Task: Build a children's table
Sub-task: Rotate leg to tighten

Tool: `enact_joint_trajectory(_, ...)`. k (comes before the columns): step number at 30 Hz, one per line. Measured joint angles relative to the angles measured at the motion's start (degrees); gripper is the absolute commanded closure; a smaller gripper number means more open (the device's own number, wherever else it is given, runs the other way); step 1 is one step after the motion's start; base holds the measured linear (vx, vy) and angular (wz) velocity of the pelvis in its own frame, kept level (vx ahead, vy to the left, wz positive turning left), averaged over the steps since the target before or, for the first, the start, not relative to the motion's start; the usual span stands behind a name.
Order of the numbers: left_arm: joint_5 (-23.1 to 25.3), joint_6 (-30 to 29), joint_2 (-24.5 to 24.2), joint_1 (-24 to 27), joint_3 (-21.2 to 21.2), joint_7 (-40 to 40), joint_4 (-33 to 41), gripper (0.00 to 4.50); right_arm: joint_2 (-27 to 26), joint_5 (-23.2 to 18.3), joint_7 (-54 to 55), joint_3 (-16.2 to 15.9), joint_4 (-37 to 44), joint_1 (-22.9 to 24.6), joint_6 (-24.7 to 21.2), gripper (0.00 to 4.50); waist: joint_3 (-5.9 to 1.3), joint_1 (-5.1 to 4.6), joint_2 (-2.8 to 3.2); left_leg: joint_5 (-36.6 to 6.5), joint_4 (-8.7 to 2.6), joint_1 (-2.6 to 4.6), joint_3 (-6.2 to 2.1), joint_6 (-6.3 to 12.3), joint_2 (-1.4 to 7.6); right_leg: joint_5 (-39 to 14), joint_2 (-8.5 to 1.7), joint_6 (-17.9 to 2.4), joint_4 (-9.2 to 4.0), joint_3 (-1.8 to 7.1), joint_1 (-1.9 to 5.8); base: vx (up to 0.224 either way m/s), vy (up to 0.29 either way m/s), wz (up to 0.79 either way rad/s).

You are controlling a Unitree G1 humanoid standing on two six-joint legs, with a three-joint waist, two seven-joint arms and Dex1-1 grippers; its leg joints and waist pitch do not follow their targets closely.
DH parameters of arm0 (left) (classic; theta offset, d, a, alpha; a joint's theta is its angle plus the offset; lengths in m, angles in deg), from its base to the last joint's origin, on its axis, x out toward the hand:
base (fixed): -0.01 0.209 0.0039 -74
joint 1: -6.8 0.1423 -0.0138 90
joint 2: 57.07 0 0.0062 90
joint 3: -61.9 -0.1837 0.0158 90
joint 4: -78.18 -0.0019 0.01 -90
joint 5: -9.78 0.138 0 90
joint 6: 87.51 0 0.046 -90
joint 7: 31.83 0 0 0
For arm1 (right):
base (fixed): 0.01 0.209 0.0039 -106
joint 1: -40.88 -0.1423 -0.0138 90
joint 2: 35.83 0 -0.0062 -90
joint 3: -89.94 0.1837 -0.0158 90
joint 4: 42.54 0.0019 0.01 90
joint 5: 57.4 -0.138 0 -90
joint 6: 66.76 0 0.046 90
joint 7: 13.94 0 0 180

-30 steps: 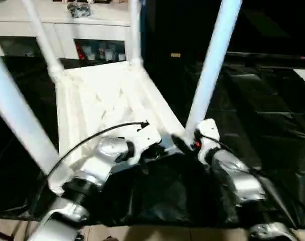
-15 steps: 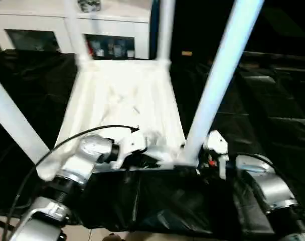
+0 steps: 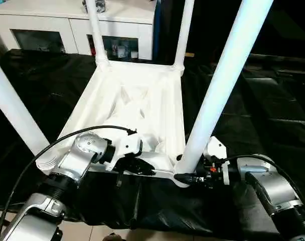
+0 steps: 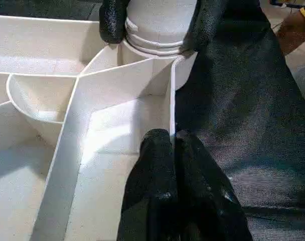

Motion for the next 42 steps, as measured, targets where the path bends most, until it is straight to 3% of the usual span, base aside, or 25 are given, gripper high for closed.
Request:
enact_joint_trajectory(5, 0.10, -0.01, 0.07, -0.01, 0.37, 1.61, -0.32, 4.50, -2.02, 0.22, 3.07, 0.95, -0.35, 0.40, 0.12, 1.88, 0.00, -0.16, -0.08, 0.00, 0.01, 0.04, -0.01, -0.01, 0.01, 0.00, 0.00, 0.00, 0.11, 0.00, 0.00, 0.000, 0.000, 0.00)
enact_joint_trajectory(13, 4.55, -3.89, 5.77, -0.13, 2.67, 18.33, -0.55, 4.50, -12.82, 2.39, 27.34, 7.97, -7.77, -2.20, -0.32, 1.89, 0.08, -2.45, -0.50, 0.04, 0.07, 0.25, -0.24, -0.07, -0.04, -0.15, -0.02, 0.26, 0.14, 0.00, -0.05, 0.000, 0.000, 0.00)
enact_joint_trajectory(20, 7.71, -7.77, 10.01, 0.66, 2.77, 27.96, 1.33, 4.50, -19.98, 5.01, 43.46, 10.78, -10.87, -4.07, 0.27, 1.89, 0.04, -2.76, -0.52, 0.04, -0.07, 0.43, -0.27, -0.08, -0.06, -0.15, -0.01, 0.26, 0.04, 0.00, 0.00, 0.000, 0.000, 0.00)
enact_joint_trajectory(24, 8.93, -10.31, 12.52, 1.26, 2.78, 32.12, 2.80, 4.50, -21.36, 6.37, 48.47, 11.40, -13.27, -5.09, 2.55, 1.89, -0.01, -2.94, -0.44, 0.04, -0.05, 0.44, -0.22, -0.07, -0.12, -0.15, -0.02, 0.26, -0.11, 0.08, 0.05, 0.000, 0.000, 0.00)
enact_joint_trajectory(25, 8.96, -10.56, 12.60, 1.36, 2.69, 32.51, 3.13, 4.50, -21.45, 6.38, 48.69, 11.42, -13.56, -5.09, 3.12, 1.33, -0.02, -2.96, -0.44, 0.03, -0.06, 0.43, -0.22, -0.07, -0.12, -0.15, -0.02, 0.26, -0.11, 0.08, 0.04, 0.000, 0.000, 0.00)
enact_joint_trajectory(30, 8.96, -10.58, 12.68, 1.60, 2.20, 31.81, 3.99, 4.50, -21.17, 6.34, 46.97, 11.86, -12.50, -4.75, 2.40, 0.83, -0.02, -2.79, -0.43, 0.03, -0.10, 0.34, -0.22, -0.07, -0.11, -0.14, -0.02, 0.26, -0.11, 0.07, 0.04, 0.000, 0.000, 0.00)
enact_joint_trajectory(36, 8.48, -8.23, 10.17, 2.71, 1.66, 26.47, 6.25, 4.50, -17.03, 5.81, 37.37, 9.96, -10.58, -3.87, 2.79, 0.83, -0.05, -2.01, -0.36, 0.04, -0.24, 0.19, -0.10, -0.07, -0.06, 0.02, 0.02, 0.08, -0.03, 0.06, -0.04, 0.000, 0.000, 0.00)
enact_joint_trajectory(42, 5.86, -4.12, 5.45, 3.07, 0.58, 17.65, 6.96, 4.50, -8.28, 3.79, 20.71, 5.58, -6.49, -1.69, 3.50, 0.83, -0.03, -1.61, -0.36, 0.04, -0.11, 0.02, -0.09, -0.06, -0.05, -0.18, 0.03, 0.17, -0.04, 0.04, -0.05, 0.000, 0.000, 0.00)
